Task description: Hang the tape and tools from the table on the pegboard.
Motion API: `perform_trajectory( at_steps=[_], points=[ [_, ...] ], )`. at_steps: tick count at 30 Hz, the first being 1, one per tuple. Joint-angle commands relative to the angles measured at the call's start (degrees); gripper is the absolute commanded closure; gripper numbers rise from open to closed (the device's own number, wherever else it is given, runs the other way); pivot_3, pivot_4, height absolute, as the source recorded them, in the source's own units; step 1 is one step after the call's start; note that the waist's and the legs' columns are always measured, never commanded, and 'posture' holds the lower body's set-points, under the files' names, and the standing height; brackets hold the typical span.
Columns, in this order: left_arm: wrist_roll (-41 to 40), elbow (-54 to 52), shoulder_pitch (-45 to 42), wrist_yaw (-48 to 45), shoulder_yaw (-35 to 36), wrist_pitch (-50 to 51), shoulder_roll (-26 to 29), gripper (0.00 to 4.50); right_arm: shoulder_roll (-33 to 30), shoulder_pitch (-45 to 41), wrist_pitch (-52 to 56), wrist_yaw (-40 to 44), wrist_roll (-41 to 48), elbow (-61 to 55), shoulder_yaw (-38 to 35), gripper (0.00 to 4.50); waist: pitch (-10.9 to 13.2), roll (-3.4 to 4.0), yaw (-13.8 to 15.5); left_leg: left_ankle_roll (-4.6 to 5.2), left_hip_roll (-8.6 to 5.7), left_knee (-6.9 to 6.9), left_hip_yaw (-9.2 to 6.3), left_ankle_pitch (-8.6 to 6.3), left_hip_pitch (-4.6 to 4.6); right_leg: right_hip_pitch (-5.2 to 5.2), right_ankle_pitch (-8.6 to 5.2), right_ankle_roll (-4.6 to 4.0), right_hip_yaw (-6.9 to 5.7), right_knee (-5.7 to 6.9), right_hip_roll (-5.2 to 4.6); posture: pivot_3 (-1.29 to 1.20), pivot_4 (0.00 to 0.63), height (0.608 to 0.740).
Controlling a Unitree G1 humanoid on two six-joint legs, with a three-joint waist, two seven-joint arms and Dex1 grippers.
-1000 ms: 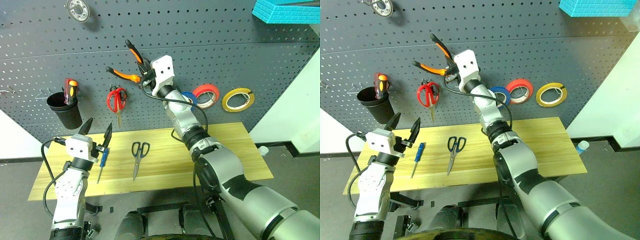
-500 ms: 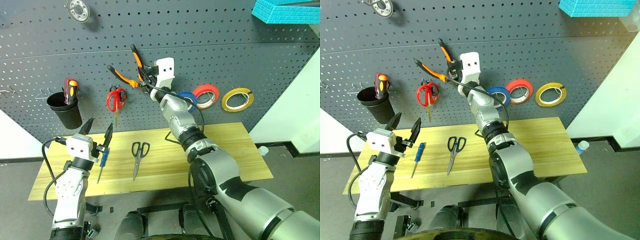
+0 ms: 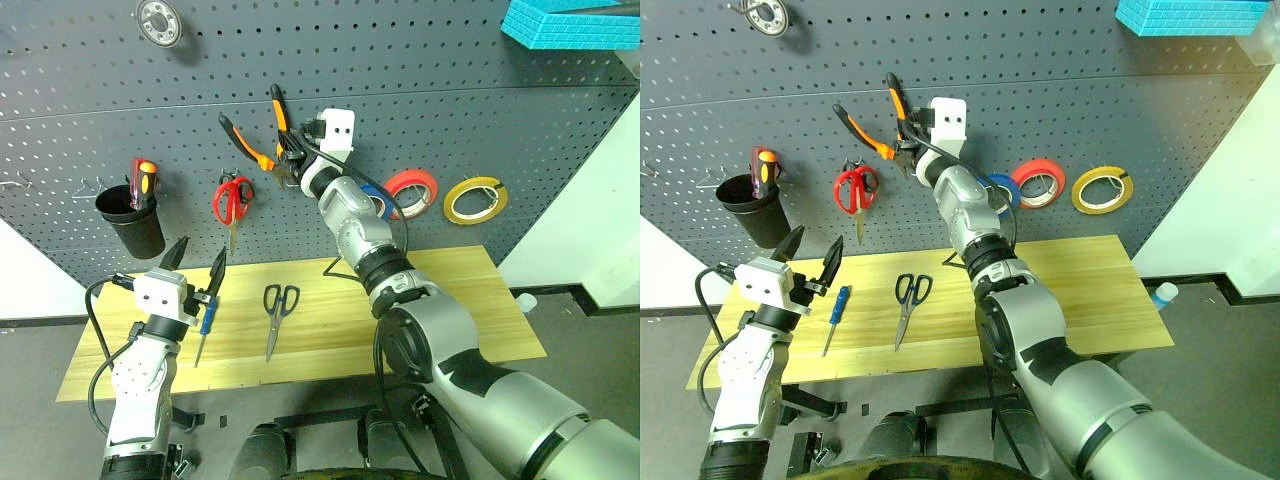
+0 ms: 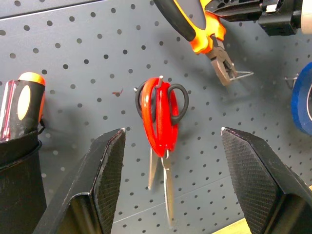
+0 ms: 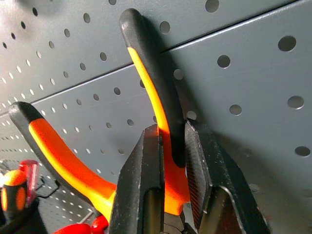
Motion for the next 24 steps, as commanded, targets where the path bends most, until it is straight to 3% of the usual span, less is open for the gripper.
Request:
perform_trajectory(
  at_steps=[1, 24],
  points=[
    [0.07, -0.57, -1.20, -0.12, 0.07, -1.29, 0.43, 1.22, -0.29, -3.22, 0.65, 0.27, 2.42, -4.49, -1.62, 4.22, -0.01, 0.00, 0.02, 0.00, 0.00, 0.01, 0.00, 0.00, 0.00, 0.00, 0.00, 0.00, 0.00, 0.00, 0.00, 0.02, 0.000, 0.738],
    [0.05, 0.32, -1.76, -0.34, 0.01, -1.87, 0.31, 1.22, -0.98, 0.72, -14.62, 3.18, -1.63, -4.68, 1.54, 4.22, -0.01, -0.01, -1.19, -0.03, 0.01, -0.03, 0.00, 0.02, -0.03, -0.02, 0.03, -0.01, 0.00, -0.03, 0.01, 0.01, 0.000, 0.738]
  ],
)
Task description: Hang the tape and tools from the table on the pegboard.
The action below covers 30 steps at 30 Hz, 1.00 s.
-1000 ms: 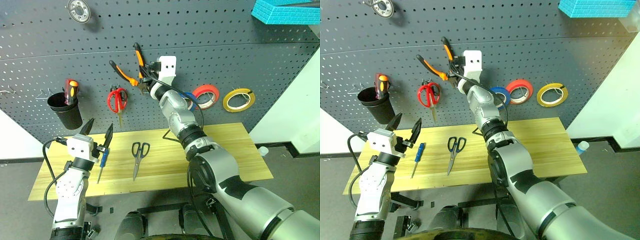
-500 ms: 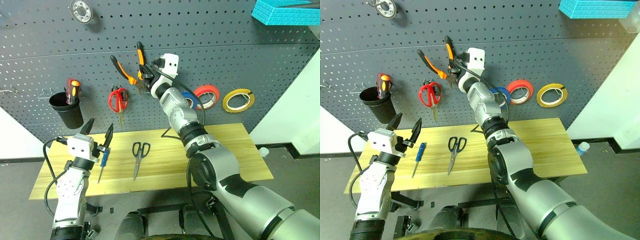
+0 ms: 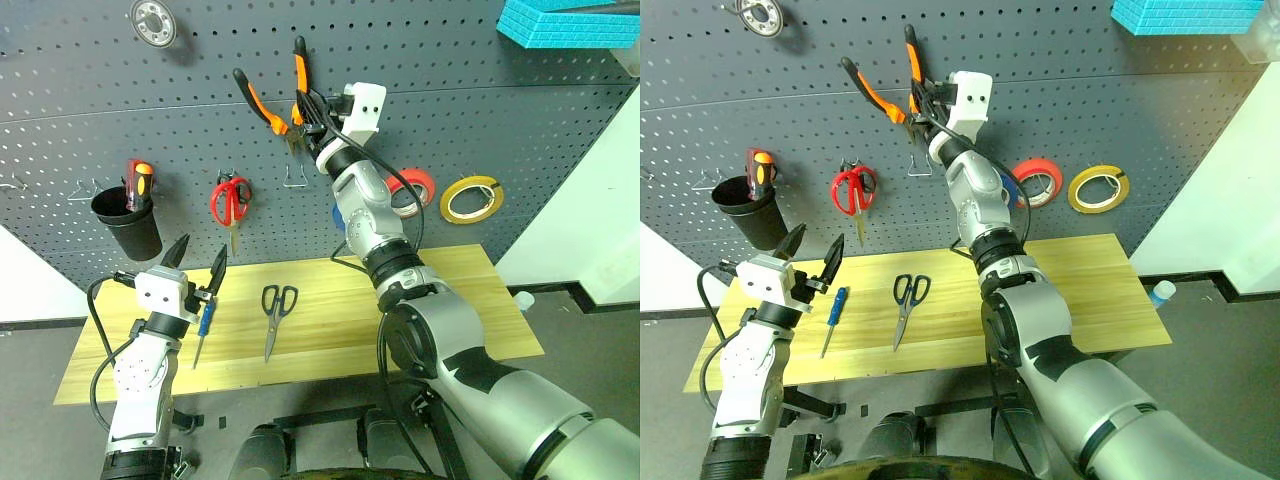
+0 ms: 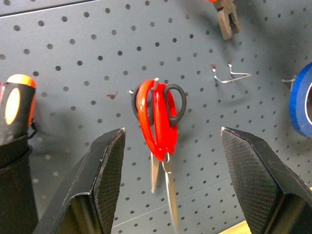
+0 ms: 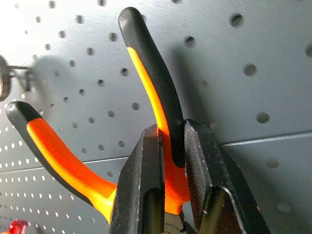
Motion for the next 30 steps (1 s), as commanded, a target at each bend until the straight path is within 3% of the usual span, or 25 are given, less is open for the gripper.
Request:
perform_trajectory(
  at_steps=[1, 30],
  points=[
    [0.03, -0.86, -0.60, -0.14, 0.05, -1.60, 0.31, 1.22, 0.45, -0.45, -2.68, 0.25, -0.89, -1.07, 0.78, 4.22, 0.00, 0.00, -0.15, 0.00, 0.00, 0.01, 0.00, 0.00, 0.00, 0.00, 0.01, -0.01, 0.00, 0.00, 0.00, 0.01, 0.000, 0.738],
    [0.29, -1.76, 0.34, -0.04, -0.32, -1.30, -0.07, 1.22, 1.84, -2.79, -7.37, -3.60, -5.57, 8.53, 1.25, 4.22, 0.00, 0.00, -0.19, 0.00, 0.01, 0.00, 0.00, 0.00, 0.01, -0.01, 0.02, -0.04, 0.00, 0.01, 0.01, 0.02, 0.000, 0.738]
  ],
)
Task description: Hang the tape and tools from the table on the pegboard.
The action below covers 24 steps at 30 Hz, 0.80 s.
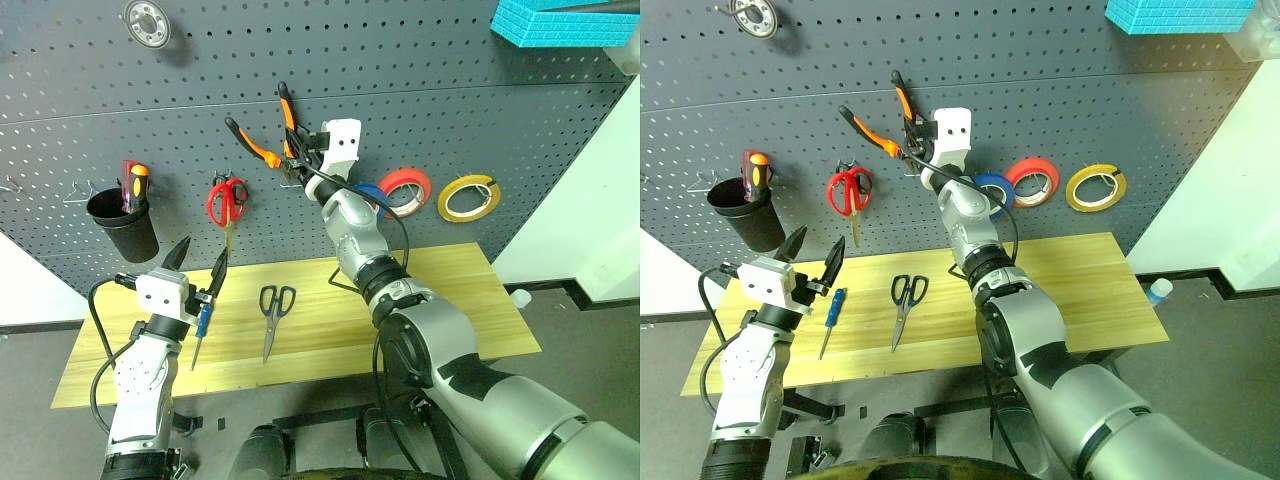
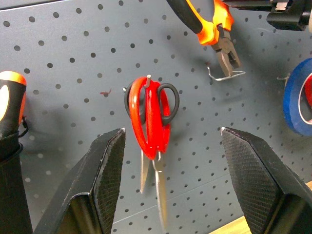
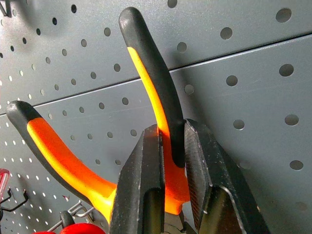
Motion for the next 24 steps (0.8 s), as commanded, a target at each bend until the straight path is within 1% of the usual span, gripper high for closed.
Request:
perform_trajectory(
  at_steps=[1, 13, 24],
  points=[
    [0.29, -1.75, -0.26, 0.21, -0.23, -1.30, 0.04, 1.22, 0.17, -3.46, -2.39, -0.90, -0.64, -0.10, 0.10, 4.22, 0.00, 0.00, 0.01, 0.00, 0.00, 0.00, 0.00, 0.00, 0.00, 0.00, 0.00, 0.00, 0.00, 0.00, 0.00, 0.02, 0.000, 0.738],
    [0.38, -1.78, -0.18, 0.30, -0.22, -1.31, -0.05, 1.22, 0.28, -3.80, -4.17, -4.05, -4.64, 2.13, 1.99, 4.22, 0.00, 0.00, 0.02, 0.00, 0.00, 0.00, 0.00, 0.00, 0.00, 0.00, 0.00, 0.00, 0.00, 0.00, 0.00, 0.02, 0.000, 0.738],
    [0.39, -1.49, -0.37, 0.23, -0.20, -1.36, -0.11, 1.22, 0.81, -3.08, -4.51, -4.18, -6.05, 2.38, 2.78, 4.22, 0.00, 0.00, 0.01, 0.00, 0.00, 0.00, 0.00, 0.00, 0.00, 0.00, 0.00, 0.00, 0.00, 0.00, 0.00, 0.02, 0.000, 0.738]
  ],
)
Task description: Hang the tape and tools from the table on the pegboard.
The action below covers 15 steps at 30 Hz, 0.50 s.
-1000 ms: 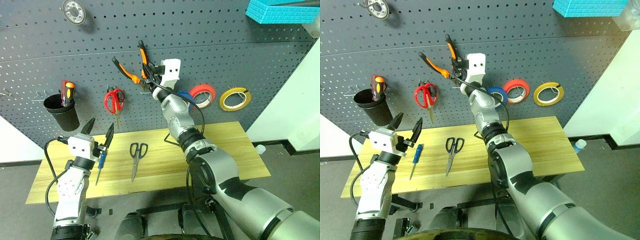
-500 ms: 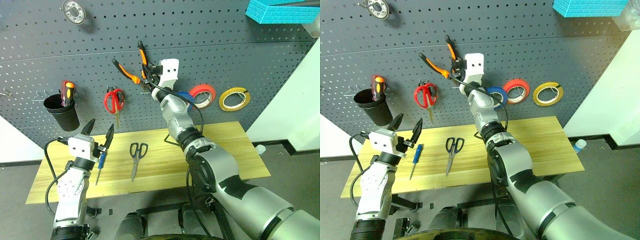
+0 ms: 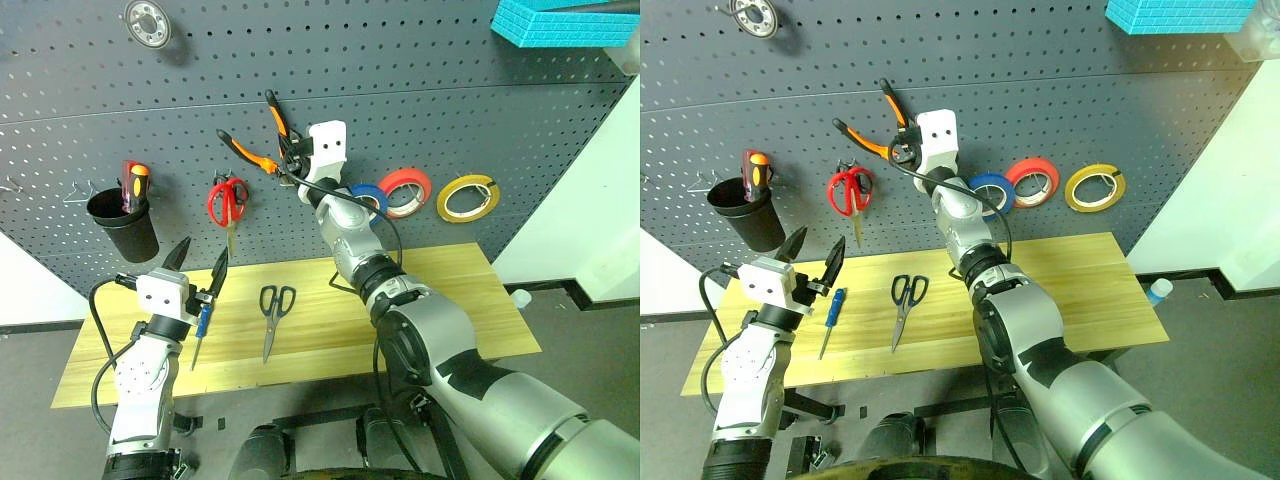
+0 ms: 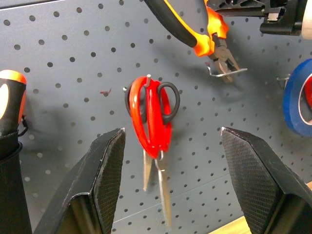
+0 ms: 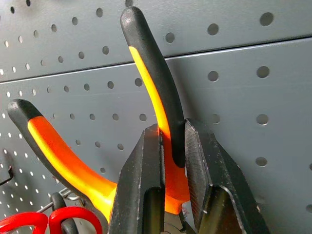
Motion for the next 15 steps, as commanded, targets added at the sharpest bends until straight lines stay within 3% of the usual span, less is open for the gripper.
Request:
perform_trajectory(
  at_steps=[1, 4, 15],
  points=[
    [0.39, -1.45, -0.42, 0.20, -0.18, -1.37, 0.18, 1.22, 0.56, -1.62, -2.04, 0.01, -0.37, -1.50, 0.41, 4.22, 0.00, 0.00, -0.01, 0.00, 0.00, 0.00, 0.00, 0.00, 0.00, 0.00, 0.00, 0.00, 0.00, 0.00, 0.00, 0.02, 0.000, 0.738],
    [0.41, -1.37, -0.49, 0.23, -0.16, -1.39, 0.18, 1.22, 0.45, -1.50, -1.18, -0.05, -0.60, -1.40, 0.53, 4.22, 0.00, 0.00, 0.00, 0.00, 0.00, 0.00, 0.00, 0.00, 0.00, 0.00, 0.00, 0.00, 0.00, 0.00, 0.00, 0.02, 0.000, 0.738],
    [0.33, -0.87, -1.08, 0.15, -0.05, -1.47, 0.30, 1.22, -0.15, -0.63, -1.31, 2.70, 0.73, -2.49, -0.01, 0.67, -0.01, 0.00, -0.01, 0.00, 0.00, 0.01, 0.00, 0.00, 0.02, 0.01, 0.00, 0.01, 0.00, 0.01, 0.00, 0.02, 0.000, 0.738]
  ],
)
